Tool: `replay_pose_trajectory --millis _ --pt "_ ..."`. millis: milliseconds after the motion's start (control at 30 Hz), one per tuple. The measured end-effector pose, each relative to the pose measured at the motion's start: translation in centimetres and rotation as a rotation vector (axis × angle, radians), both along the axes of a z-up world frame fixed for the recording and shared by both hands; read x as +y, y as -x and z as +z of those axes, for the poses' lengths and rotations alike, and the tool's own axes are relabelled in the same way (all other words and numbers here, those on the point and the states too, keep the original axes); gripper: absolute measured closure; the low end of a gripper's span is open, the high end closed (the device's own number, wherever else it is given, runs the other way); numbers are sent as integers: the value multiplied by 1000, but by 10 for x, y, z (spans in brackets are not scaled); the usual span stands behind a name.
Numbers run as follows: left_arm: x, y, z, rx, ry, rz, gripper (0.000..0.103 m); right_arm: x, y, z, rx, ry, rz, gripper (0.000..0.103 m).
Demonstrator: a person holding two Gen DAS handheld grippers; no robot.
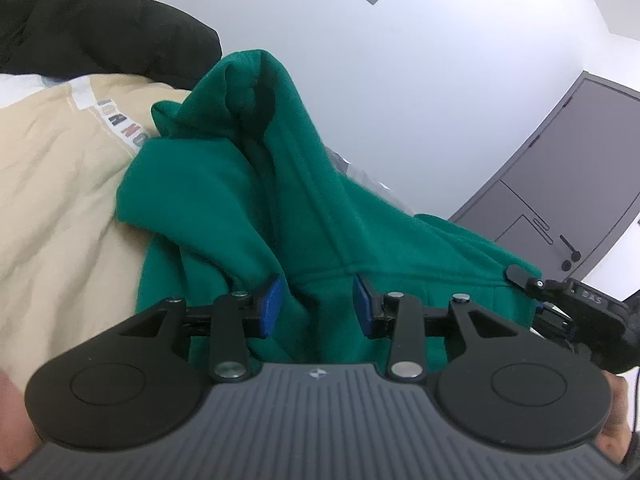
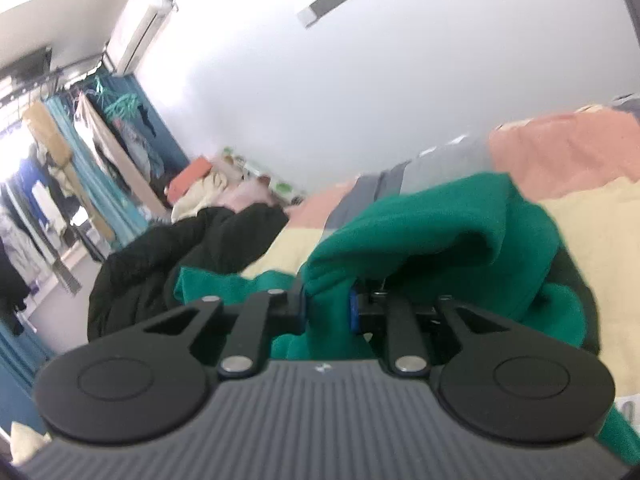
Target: Fold large clothes
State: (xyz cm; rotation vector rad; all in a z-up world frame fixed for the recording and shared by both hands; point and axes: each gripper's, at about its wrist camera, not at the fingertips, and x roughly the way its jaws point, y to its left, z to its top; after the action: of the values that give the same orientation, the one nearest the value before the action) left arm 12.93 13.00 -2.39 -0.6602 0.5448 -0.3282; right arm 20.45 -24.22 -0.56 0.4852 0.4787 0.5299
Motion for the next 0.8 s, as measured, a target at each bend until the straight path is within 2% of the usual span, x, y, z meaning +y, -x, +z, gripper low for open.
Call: replay_pose_trajectory --millis 167,233,300,333,400,500,533,600,667,800 --pt "-8 4 -2 1 43 -45 60 -12 -7 -11 69 1 -56 81" --pt "-16 -1 -6 -5 31 -60 57 -12 -9 -13 89 -10 -58 81" --pt "-23 -11 -14 6 21 -50 45 -8 -8 -15 96 -17 -55 81" --pt "-27 -17 -18 20 6 -47 43 -5 -7 -15 98 -17 -53 81" --pt "-32 -22 -21 32 -24 -46 41 -4 -6 -16 103 -14 -55 81" --pt "-36 -18 -21 8 -34 -60 43 -4 -5 -19 128 -22 -63 81" --pt "-37 -17 -20 5 -36 -62 46 -2 -4 -21 137 -20 -64 81" --pt "-39 -12 -14 -16 -50 -72 79 3 -3 -21 146 -1 -63 81" --pt "-42 -7 -6 -39 -86 -64 95 7 0 -22 141 22 -66 81" --pt "-29 3 9 -84 -14 -29 98 9 4 -19 128 36 -63 81"
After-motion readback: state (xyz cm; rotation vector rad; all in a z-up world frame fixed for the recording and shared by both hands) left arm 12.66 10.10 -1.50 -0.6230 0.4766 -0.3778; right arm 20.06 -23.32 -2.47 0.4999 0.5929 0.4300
